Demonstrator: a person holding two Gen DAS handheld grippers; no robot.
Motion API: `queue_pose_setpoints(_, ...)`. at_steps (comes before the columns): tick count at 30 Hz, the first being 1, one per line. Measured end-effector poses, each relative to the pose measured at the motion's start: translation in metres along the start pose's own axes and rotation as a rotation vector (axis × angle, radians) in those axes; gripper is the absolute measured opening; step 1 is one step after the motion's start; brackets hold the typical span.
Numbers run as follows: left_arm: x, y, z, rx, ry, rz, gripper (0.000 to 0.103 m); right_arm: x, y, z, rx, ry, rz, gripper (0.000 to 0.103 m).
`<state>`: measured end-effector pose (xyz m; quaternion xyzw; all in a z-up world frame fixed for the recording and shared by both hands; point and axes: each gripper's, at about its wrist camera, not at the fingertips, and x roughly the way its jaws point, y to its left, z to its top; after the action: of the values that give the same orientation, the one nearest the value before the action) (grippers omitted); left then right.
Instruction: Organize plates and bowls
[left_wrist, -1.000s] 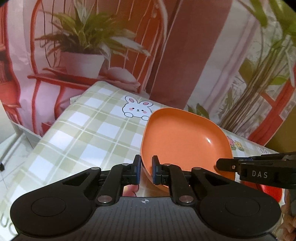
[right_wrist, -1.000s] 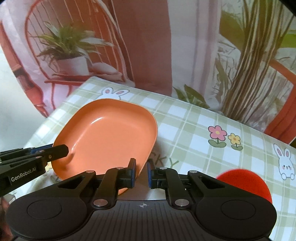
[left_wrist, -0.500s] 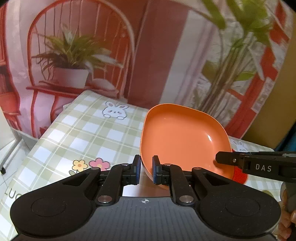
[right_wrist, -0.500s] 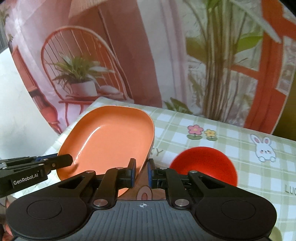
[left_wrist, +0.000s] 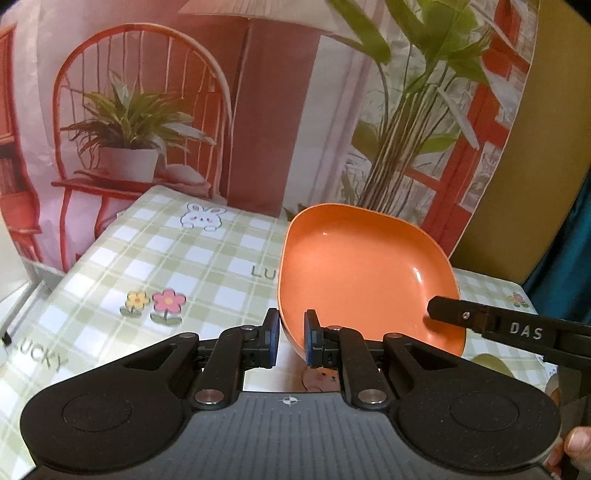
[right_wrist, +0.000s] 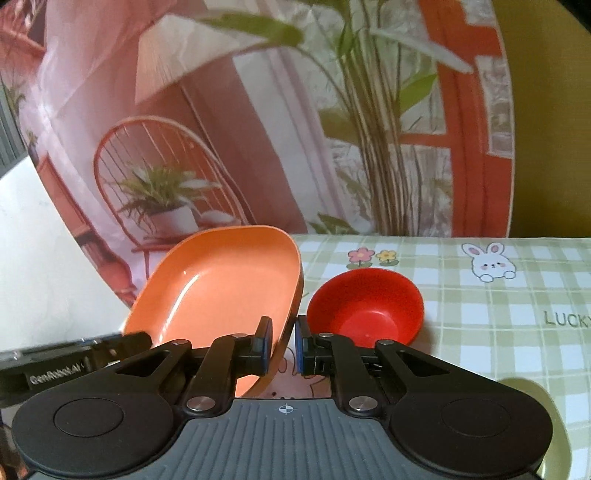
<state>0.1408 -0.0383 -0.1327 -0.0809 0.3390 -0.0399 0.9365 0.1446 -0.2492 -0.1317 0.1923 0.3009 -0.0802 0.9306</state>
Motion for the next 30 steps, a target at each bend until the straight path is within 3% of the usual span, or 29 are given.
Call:
queue_pose_setpoints(5, -0.011, -0.011, -0.014, -0.005, 0.013, -0.012, 0.014, -0.025, -0.01, -0.013, 0.005, -0.054, 0.014, 0.012)
queue_pose_setpoints(18, -0.027, -0.05, -0.044, 0.06, 0.054, -0.08, 0.014, -0.073, -0.051, -0.047, 0.076, -0.067, -0.039, 0.012)
queue_pose_setpoints(30, -0.022, -0.053, -0.067, 0.085, 0.131, -0.113, 0.016, -0.081, -0.068, -0.08, 0.149, -0.025, -0.046, 0.012)
